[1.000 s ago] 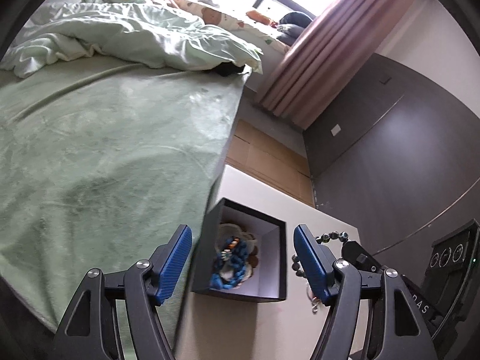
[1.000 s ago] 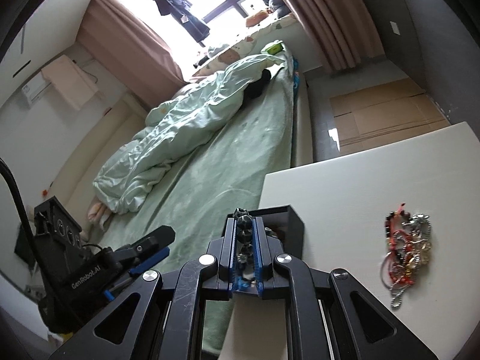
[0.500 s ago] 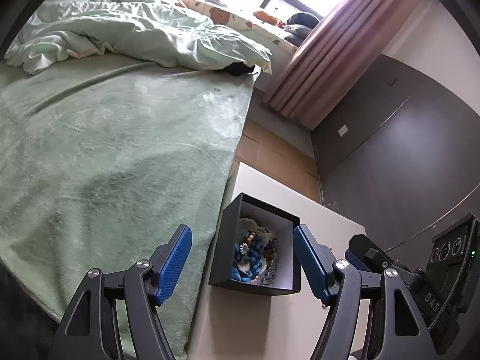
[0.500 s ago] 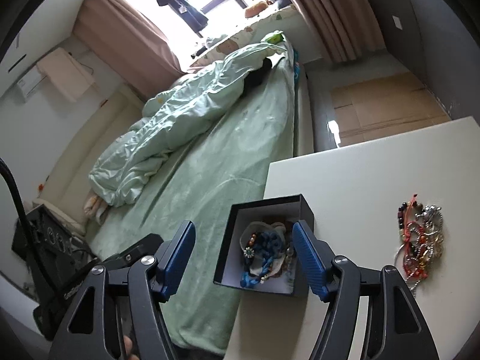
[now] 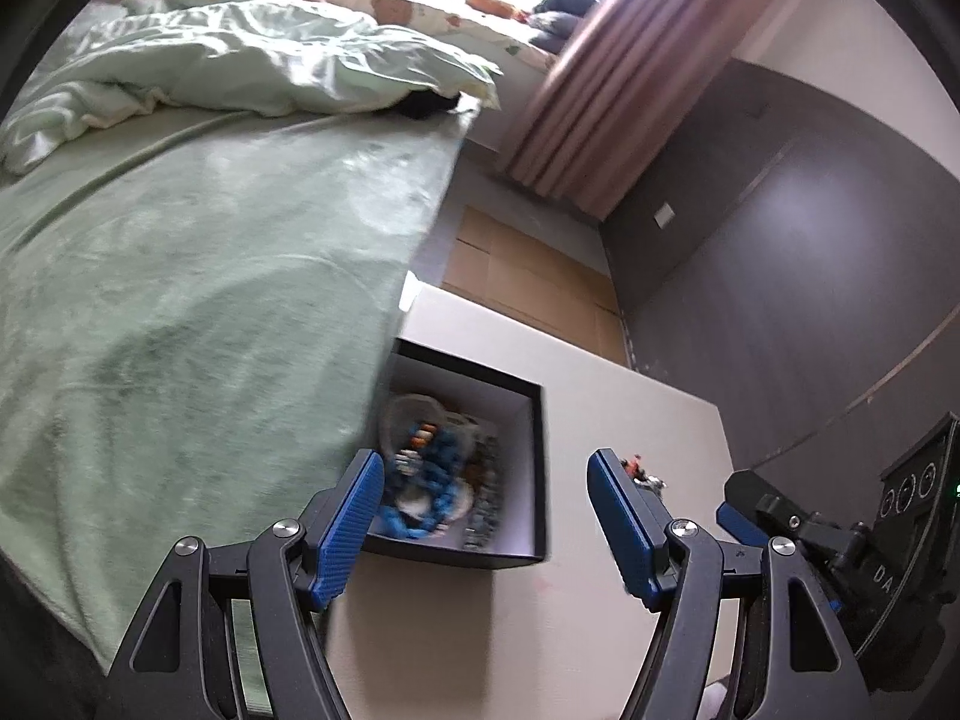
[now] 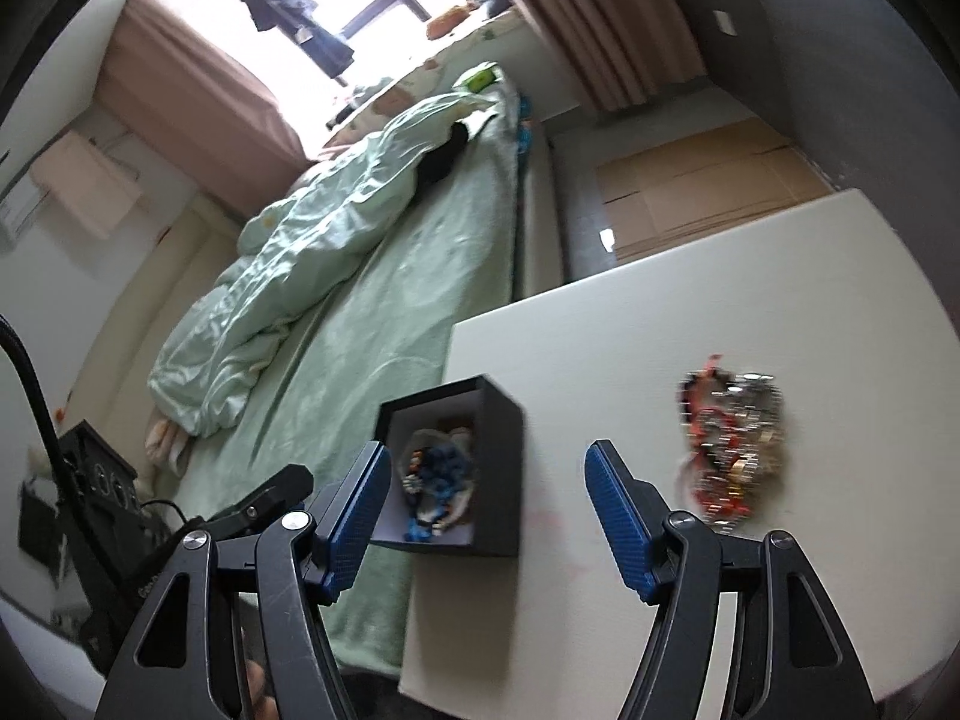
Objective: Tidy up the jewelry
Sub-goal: 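Move both open tools back over the remaining jewelry pile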
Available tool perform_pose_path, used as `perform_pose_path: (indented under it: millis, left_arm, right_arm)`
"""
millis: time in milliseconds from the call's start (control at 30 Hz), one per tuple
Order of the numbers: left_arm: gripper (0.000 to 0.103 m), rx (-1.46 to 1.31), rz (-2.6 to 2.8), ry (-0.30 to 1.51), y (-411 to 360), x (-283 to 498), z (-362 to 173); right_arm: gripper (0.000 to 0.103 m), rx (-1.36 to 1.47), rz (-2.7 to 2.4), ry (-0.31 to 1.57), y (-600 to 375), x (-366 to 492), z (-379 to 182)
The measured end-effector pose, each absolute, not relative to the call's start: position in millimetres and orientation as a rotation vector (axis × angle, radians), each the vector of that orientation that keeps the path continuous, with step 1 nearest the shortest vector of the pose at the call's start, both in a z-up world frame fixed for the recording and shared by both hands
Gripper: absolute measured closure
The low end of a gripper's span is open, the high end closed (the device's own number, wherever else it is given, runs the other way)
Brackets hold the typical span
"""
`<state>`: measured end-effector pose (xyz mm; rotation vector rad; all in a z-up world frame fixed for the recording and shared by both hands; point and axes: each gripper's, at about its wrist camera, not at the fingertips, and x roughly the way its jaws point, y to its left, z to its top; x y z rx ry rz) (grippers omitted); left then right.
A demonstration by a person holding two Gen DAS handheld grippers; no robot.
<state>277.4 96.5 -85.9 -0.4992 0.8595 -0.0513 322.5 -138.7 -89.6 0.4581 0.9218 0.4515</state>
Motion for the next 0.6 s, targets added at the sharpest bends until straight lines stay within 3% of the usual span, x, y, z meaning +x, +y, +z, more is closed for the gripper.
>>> perform_pose_path:
  millis: [133, 233, 600]
  left_arm:
    - [0.032, -0.460, -0.090, 0.872, 69, 283, -85]
    - [0.032, -0.429, -0.114, 0.881, 51, 287, -85]
    - [0.032, -0.288, -0.177, 0.958, -10, 308, -98]
  right_arm:
    - [0.034, 0.478, 0.406, 0.922, -163, 321, -91]
    - [0.019, 0.489, 0.373, 0.918, -179, 320, -92]
    - [0.018, 0.569, 0.282, 0.968, -241, 325, -119]
